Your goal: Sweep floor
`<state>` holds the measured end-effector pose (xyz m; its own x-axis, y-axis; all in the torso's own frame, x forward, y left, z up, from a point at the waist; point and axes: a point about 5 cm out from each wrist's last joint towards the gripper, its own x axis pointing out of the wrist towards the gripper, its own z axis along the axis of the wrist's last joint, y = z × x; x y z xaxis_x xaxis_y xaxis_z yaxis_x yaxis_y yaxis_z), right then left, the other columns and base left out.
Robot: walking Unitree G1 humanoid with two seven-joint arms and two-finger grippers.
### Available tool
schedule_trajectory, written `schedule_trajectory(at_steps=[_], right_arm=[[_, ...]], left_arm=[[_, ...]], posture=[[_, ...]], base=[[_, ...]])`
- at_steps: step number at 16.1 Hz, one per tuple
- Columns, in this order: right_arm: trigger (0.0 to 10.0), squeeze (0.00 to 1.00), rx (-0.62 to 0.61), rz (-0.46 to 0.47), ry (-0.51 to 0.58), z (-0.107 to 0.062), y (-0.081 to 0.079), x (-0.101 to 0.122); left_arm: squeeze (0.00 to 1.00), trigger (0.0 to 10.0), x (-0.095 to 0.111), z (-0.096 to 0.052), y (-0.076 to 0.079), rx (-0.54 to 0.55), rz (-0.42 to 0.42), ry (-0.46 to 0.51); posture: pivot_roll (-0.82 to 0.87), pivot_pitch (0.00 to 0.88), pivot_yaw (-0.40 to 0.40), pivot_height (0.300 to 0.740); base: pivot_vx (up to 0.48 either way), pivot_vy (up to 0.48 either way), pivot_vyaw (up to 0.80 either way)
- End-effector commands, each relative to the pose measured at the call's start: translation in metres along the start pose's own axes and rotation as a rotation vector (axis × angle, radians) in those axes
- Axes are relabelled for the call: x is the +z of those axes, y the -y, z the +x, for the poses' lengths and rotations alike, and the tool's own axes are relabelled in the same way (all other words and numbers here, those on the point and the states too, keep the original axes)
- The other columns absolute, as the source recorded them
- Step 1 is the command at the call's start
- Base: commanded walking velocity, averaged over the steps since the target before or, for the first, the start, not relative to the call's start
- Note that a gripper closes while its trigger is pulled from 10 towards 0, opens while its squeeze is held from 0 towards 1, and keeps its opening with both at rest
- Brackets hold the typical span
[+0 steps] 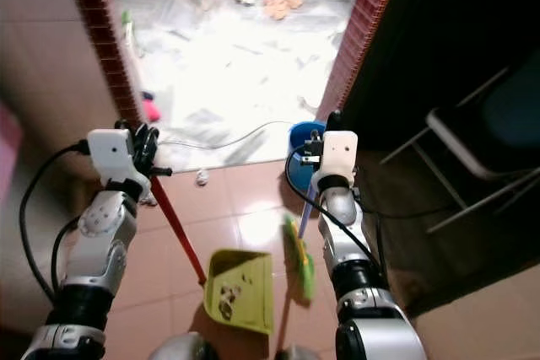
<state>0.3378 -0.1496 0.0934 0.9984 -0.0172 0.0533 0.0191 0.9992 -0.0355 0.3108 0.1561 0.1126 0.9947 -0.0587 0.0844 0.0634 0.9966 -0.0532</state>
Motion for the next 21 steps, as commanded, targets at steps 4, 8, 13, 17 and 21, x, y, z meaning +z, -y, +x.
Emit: schedule_trajectory(at_steps=[4, 8, 13, 17, 21], right_arm=[[10.0, 0.00, -0.048, -0.009, -0.006, 0.000, 0.010, -0.001], [10.0, 0.00, -0.054, -0.013, -0.007, -0.004, 0.012, -0.004], [10.0, 0.00, -0.081, -0.035, -0.016, -0.012, 0.023, -0.011], [10.0, 0.00, -0.079, -0.040, -0.012, -0.014, 0.023, -0.012], [10.0, 0.00, -0.074, -0.057, -0.017, -0.015, 0.025, -0.013]], left_arm=[[0.00, 10.0, 0.014, -0.001, 0.023, -0.096, 0.011, 0.050], [0.00, 10.0, 0.015, -0.005, 0.029, -0.112, -0.024, 0.068], [0.00, 10.0, 0.038, 0.007, 0.023, -0.101, -0.032, 0.136], [0.00, 10.0, 0.047, 0.011, 0.017, -0.063, -0.039, 0.174], [0.00, 10.0, 0.067, 0.017, 0.008, 0.023, -0.058, 0.247]], posture=[[0.04, 0.000, -0.018, 0.740], [0.04, 0.000, -0.015, 0.740], [0.03, 0.000, -0.004, 0.740], [0.03, 0.000, -0.005, 0.740], [0.03, 0.000, -0.015, 0.740]], base=[[0.000, 0.000, 0.00], [0.000, 0.000, -0.51], [0.000, 0.000, -0.16], [0.257, 0.000, 0.00], [0.275, 0.000, 0.00]])
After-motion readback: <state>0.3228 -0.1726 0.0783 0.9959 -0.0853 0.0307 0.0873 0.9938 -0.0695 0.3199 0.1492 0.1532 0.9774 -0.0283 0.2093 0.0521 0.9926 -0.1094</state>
